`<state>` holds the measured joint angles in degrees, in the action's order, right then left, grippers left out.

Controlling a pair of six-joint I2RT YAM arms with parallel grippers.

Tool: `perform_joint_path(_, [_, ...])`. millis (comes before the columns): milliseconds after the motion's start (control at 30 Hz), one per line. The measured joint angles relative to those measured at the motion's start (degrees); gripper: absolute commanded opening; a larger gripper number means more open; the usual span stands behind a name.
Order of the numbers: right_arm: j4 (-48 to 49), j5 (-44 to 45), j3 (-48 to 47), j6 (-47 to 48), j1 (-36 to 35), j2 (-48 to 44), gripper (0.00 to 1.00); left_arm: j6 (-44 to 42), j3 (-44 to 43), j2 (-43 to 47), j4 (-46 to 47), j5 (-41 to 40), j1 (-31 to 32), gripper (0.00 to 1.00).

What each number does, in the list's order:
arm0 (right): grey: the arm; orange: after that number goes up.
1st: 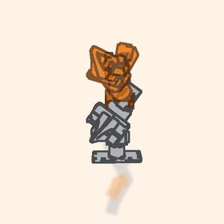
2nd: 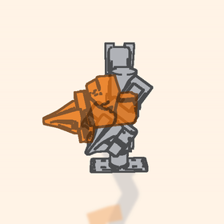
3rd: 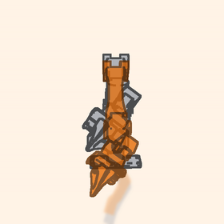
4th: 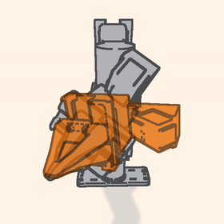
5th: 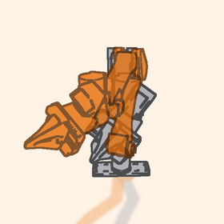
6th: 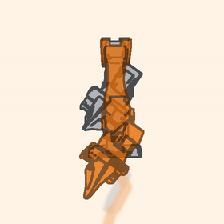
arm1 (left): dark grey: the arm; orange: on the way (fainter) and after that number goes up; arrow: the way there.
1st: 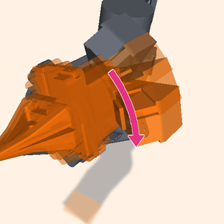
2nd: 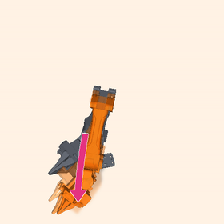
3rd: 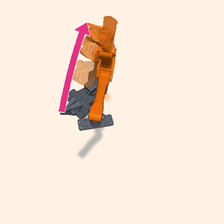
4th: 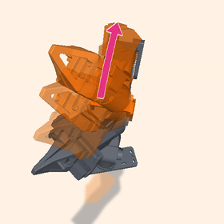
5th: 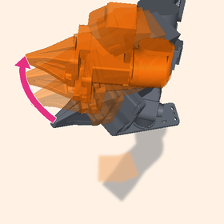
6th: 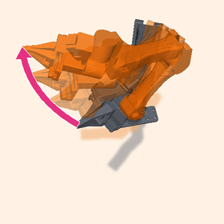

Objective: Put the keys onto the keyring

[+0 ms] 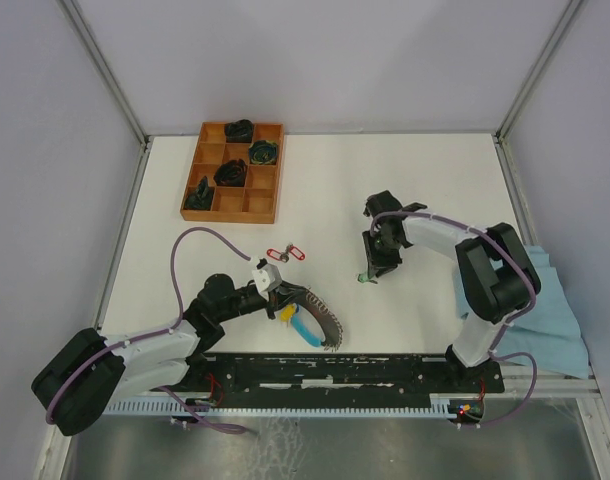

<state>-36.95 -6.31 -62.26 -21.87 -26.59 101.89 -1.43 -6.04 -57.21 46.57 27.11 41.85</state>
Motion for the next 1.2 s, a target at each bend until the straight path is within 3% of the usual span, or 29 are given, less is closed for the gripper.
perform_joint_path(233, [-2.4, -3.6, 4.3, -0.5, -1.7, -4.4, 0.36, 0.0, 0.0, 0.0, 0.0, 0.0, 0.0, 0.03])
perform_joint_path(633, [-5.2, -7.4, -0.2, 12.0, -6.2, -8.7, 0.44, 0.0, 0.0, 0.0, 0.0, 0.0, 0.0, 0.03])
perform_joint_path(867, [-5.4, -2.2, -0.2, 16.2, -14.4, -8.7, 0.42, 0.0, 0.0, 0.0, 0.0, 0.0, 0.0, 0.03])
perform_joint_path(1200, [-5.3, 5.1, -0.2, 18.2, -17.6, -6.6, 0.33, 0.0, 0.0, 0.0, 0.0, 0.0, 0.0, 0.03])
